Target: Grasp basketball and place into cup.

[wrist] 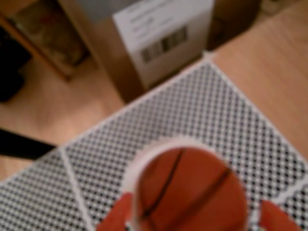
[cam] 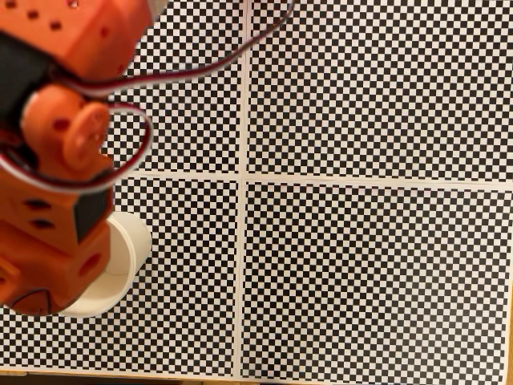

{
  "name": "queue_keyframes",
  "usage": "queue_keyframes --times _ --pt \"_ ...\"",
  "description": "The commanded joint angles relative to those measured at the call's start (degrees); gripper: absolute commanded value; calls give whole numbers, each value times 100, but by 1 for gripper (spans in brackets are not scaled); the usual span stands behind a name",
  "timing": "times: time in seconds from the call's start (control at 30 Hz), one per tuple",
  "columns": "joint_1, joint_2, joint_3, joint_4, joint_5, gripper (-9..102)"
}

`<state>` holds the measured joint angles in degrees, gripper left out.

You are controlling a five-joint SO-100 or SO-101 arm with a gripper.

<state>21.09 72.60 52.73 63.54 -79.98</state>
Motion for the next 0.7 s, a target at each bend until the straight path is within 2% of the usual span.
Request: queue_keyframes --times 0.0,0.3,0.47,0.67 --pt "-88 18 -299 9 0 41" --pt "-132 -26 -316 18 88 40" --pt "-88 18 -343 26 123 28" --pt "35 281 -396 483 9 2"
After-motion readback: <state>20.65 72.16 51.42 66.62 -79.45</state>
